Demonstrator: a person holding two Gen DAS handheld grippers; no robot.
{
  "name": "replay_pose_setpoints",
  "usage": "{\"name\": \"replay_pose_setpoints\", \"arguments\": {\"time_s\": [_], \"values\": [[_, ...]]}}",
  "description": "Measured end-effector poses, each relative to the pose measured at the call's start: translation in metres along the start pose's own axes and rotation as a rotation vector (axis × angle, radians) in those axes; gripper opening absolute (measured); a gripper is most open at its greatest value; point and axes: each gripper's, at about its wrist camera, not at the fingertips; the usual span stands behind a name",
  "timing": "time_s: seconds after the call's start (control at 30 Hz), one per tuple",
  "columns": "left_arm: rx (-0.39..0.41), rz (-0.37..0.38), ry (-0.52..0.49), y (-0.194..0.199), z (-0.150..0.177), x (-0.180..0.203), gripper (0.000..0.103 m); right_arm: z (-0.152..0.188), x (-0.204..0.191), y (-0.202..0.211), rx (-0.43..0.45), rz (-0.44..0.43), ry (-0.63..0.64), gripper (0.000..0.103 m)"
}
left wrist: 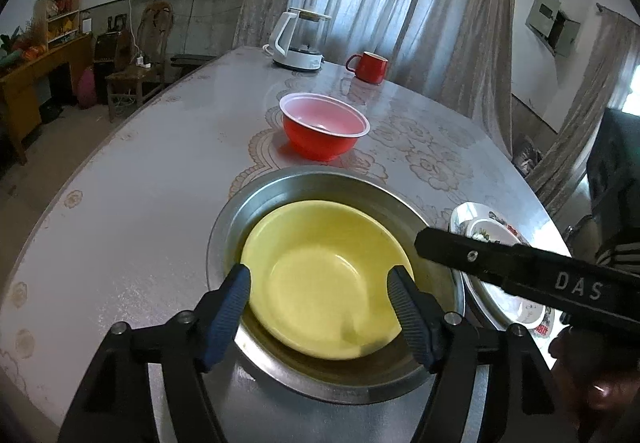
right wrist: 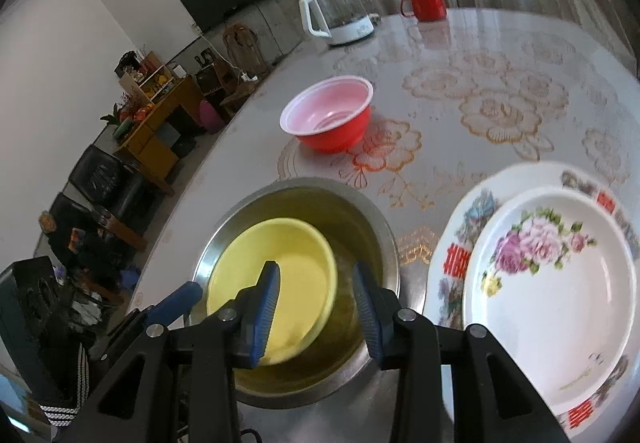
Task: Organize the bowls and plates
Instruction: 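Lower the yellow bowl into the steel bowl and open the right tool, then withdraw the right tool from the nested bowls toward the red bowl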
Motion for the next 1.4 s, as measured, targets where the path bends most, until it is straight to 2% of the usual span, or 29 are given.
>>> {"name": "replay_pose_setpoints", "arguments": {"time_s": [0.17, 0.43, 0.67, 0.73, 1.13, 1.4], "values": [[-0.01, 0.004, 0.005, 0.001, -0.001, 0.002, 0.077, 0.007, 0.005, -0.004, -0.023, -0.012, -0.025, 0.039], [-0.01, -0.035, -0.013, 0.005, -0.005, 0.009, 0.085, 0.007, 0.009, -0.003, -0.024, -0.022, -0.03, 0.039], [0.007, -0.054, -0.037, 0.008, -0.013, 0.012, 0.087, 0.001, 0.013, 0.002, -0.026, -0.033, -0.042, 0.039], [0.017, -0.058, -0.041, 0.009, -0.016, 0.013, 0.09, -0.002, 0.013, 0.004, -0.021, -0.029, -0.037, 0.039], [0.007, -0.049, -0.021, 0.002, -0.026, 0.01, 0.09, -0.011, 0.021, -0.002, -0.039, -0.017, -0.031, 0.039], [-0.007, -0.051, 0.037, -0.003, -0.035, -0.008, 0.09, -0.038, 0.028, -0.012, -0.047, 0.012, 0.002, 0.039]]}}
Point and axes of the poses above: each gripper's, at about its wrist camera, not at the fingertips, and y roughly against the way its jaws point, x to its right, z to its underside, and after that the axes turned 10 degrees about x, right-handed
